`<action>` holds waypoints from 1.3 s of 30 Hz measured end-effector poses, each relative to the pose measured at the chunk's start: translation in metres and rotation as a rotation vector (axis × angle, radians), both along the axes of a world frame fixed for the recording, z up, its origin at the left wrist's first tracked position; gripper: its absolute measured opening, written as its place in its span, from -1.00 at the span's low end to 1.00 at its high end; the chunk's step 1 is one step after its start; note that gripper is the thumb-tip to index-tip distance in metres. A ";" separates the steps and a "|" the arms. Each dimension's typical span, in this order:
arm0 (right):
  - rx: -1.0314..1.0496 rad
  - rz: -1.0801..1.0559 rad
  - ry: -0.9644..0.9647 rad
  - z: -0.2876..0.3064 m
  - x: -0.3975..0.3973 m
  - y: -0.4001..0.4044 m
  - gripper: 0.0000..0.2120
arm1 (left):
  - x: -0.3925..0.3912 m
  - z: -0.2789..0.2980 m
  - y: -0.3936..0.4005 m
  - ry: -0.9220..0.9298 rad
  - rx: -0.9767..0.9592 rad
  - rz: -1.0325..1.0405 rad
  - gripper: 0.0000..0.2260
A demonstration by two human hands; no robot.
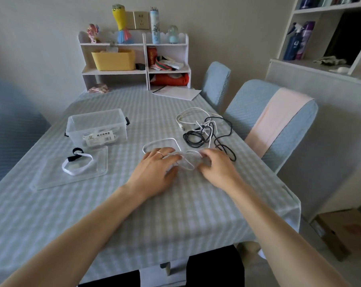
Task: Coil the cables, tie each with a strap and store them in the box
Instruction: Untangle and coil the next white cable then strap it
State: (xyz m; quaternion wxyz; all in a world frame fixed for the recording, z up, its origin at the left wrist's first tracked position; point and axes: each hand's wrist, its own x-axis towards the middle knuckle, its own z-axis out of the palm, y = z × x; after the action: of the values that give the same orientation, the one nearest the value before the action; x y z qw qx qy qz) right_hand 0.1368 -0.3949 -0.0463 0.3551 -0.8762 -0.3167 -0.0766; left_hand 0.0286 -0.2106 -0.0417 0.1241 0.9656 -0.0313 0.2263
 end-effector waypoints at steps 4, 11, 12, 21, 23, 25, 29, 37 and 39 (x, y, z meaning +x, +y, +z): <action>0.008 0.136 -0.022 0.000 -0.003 -0.001 -0.88 | 0.010 0.003 0.004 0.062 -0.012 0.082 -0.42; -0.051 0.133 -0.028 -0.008 0.003 -0.006 -0.62 | 0.034 0.013 -0.007 0.384 0.217 -0.075 -0.32; -0.095 0.120 -0.037 -0.008 0.005 -0.007 -0.55 | 0.037 0.011 -0.006 0.379 0.194 -0.104 -0.36; -0.218 0.009 -0.202 -0.015 0.015 -0.010 -0.86 | 0.027 -0.001 0.010 0.160 -0.211 -0.252 -0.62; -0.251 0.001 -0.181 -0.015 0.015 -0.007 -0.87 | 0.023 -0.007 0.006 0.113 -0.116 -0.171 -0.56; -0.222 0.070 -0.207 -0.014 0.010 -0.004 -0.89 | 0.024 -0.011 0.005 0.085 -0.087 -0.072 -0.52; -0.003 0.276 -0.116 -0.008 -0.001 -0.004 -0.84 | 0.026 -0.009 0.010 -0.070 -0.163 -0.034 -0.59; -0.054 0.157 -0.164 -0.015 0.014 -0.006 -0.77 | 0.011 0.034 0.008 -0.149 -1.933 -0.130 -0.89; -0.021 0.131 -0.130 -0.013 0.018 -0.004 -0.76 | 0.001 0.042 0.010 -0.189 -2.180 -0.325 -0.84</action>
State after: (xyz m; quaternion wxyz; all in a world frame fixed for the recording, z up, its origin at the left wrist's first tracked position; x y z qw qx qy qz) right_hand 0.1546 -0.3988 -0.0595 0.3287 -0.8505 -0.3967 -0.1065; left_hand 0.0300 -0.2006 0.0004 0.9336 0.3020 0.0491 0.1864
